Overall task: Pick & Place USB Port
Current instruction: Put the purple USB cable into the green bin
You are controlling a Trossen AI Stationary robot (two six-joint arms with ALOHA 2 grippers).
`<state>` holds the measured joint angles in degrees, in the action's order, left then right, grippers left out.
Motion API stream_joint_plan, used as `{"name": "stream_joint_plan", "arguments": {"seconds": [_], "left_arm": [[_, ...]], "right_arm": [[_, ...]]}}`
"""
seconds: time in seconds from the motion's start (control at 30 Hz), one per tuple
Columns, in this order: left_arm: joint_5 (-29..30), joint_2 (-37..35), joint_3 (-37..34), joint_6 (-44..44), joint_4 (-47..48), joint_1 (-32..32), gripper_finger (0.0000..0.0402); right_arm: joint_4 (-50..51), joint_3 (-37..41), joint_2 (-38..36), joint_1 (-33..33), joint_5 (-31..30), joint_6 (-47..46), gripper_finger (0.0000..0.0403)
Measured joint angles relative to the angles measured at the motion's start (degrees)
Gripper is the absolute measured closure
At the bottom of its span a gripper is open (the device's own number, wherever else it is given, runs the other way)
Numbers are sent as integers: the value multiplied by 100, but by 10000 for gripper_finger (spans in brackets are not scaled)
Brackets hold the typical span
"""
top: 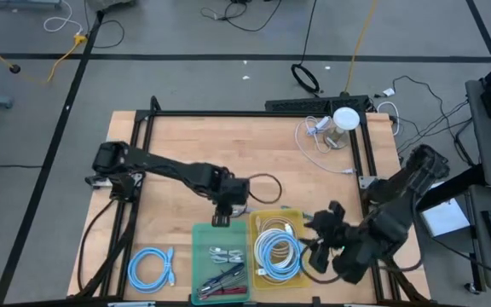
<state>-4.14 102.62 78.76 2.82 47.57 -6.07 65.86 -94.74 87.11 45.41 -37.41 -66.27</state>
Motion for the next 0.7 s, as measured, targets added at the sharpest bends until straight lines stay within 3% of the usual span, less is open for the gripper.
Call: {"name": "stream_joint_plan", "arguments": {"seconds": [0.2,0.47,0.7], "left_arm": [[-43,595,0,-17,-352,-49,241],[-37,692,0,43,-1204,-37,240],[-22,698,0,139,-1382,58,240]], "right_arm": [[-1252,1192,0,136,11,-857,181],[-3629,2397,-2,71,-31,-802,184],[-4168,2654,-11,67,-319,-728,187]]}}
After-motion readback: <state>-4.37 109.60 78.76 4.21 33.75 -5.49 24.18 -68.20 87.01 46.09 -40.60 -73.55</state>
